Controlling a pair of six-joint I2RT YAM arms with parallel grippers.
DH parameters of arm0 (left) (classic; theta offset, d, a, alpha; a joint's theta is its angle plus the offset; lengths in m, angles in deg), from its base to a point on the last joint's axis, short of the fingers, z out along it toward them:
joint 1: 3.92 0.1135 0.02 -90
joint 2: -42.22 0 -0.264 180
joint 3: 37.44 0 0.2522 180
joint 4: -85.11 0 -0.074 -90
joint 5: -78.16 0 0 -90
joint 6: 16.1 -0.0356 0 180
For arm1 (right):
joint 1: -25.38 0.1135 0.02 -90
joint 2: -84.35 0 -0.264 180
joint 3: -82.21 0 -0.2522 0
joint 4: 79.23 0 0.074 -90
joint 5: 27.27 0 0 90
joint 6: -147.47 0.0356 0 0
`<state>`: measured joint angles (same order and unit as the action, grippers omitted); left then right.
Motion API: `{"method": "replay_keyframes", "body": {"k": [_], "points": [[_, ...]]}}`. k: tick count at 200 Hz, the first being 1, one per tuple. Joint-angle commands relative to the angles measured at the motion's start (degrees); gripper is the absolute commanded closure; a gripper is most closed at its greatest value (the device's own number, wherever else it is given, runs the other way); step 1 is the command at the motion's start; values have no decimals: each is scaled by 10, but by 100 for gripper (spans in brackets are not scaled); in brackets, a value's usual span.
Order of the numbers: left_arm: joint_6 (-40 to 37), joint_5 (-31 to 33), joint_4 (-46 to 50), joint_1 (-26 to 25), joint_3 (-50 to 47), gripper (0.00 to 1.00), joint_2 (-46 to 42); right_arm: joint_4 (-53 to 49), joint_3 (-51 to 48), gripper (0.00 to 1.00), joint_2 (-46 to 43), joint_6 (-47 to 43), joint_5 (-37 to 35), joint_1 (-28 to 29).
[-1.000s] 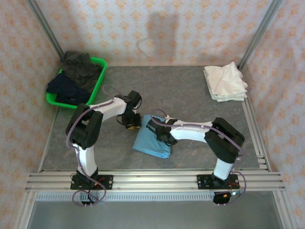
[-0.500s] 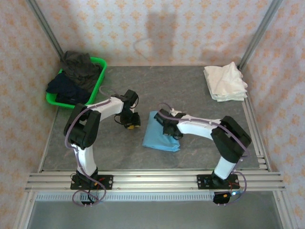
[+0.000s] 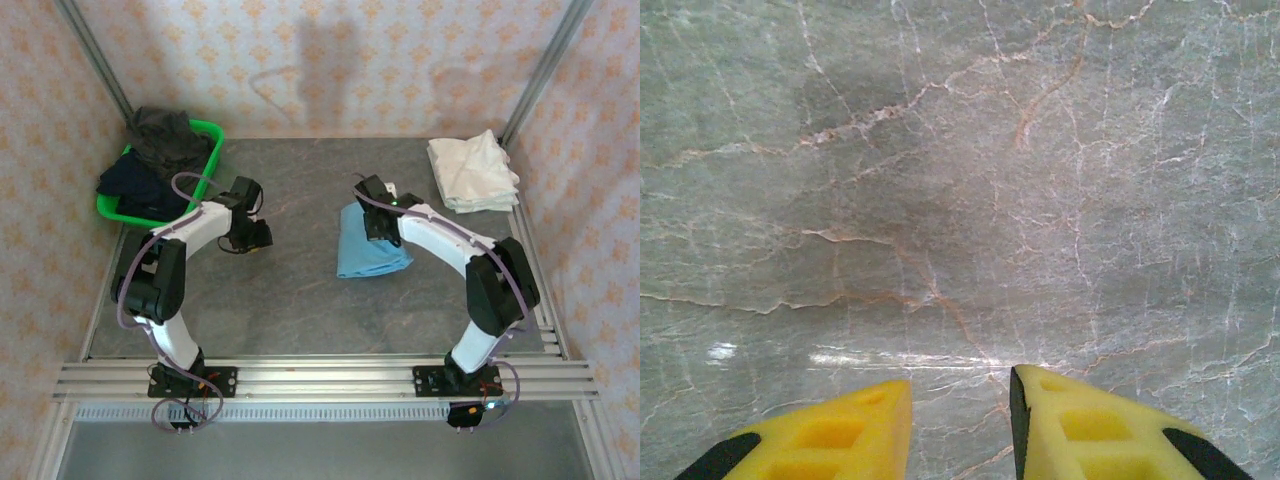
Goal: Fold and stack the t-shirts
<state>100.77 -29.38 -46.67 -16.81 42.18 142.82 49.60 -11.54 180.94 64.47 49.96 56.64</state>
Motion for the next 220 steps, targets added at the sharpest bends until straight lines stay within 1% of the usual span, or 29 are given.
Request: {"method": "replay_keyframes", "body": {"k": [1,16,29,54,68,77,95,107,144,168,184,203,220], "points": [[-14,12,-3,14,-11,68,-13,-19,48,100,-2,-104,-75,-30],[-16,12,-4,19,-12,68,-13,9,69,100,-4,-161,-76,-63],[-17,11,-5,23,-14,68,-10,39,88,100,-3,-200,-54,-92],[-18,9,-11,28,-24,68,-13,85,129,100,10,-235,-35,-158],[-19,10,-10,30,-27,68,-16,143,123,100,5,-245,-26,-194],[-20,11,-9,30,-28,68,-17,175,115,100,-4,-237,7,-223],[-20,10,-6,30,-26,68,-19,242,98,100,-20,-212,110,-284],[-20,12,-4,30,-26,68,-21,269,102,100,-15,-213,142,-311],[-21,15,9,30,-23,68,-25,260,170,100,42,-209,241,-386],[-21,19,18,30,-19,68,-25,241,208,100,77,-213,301,-421],[-21,21,23,30,-17,68,-25,223,230,100,104,-207,359,-444],[-21,26,28,30,-15,68,-25,193,256,100,133,-221,419,-452],[-22,29,33,30,-10,68,-21,144,306,100,161,-238,470,-451]]}}
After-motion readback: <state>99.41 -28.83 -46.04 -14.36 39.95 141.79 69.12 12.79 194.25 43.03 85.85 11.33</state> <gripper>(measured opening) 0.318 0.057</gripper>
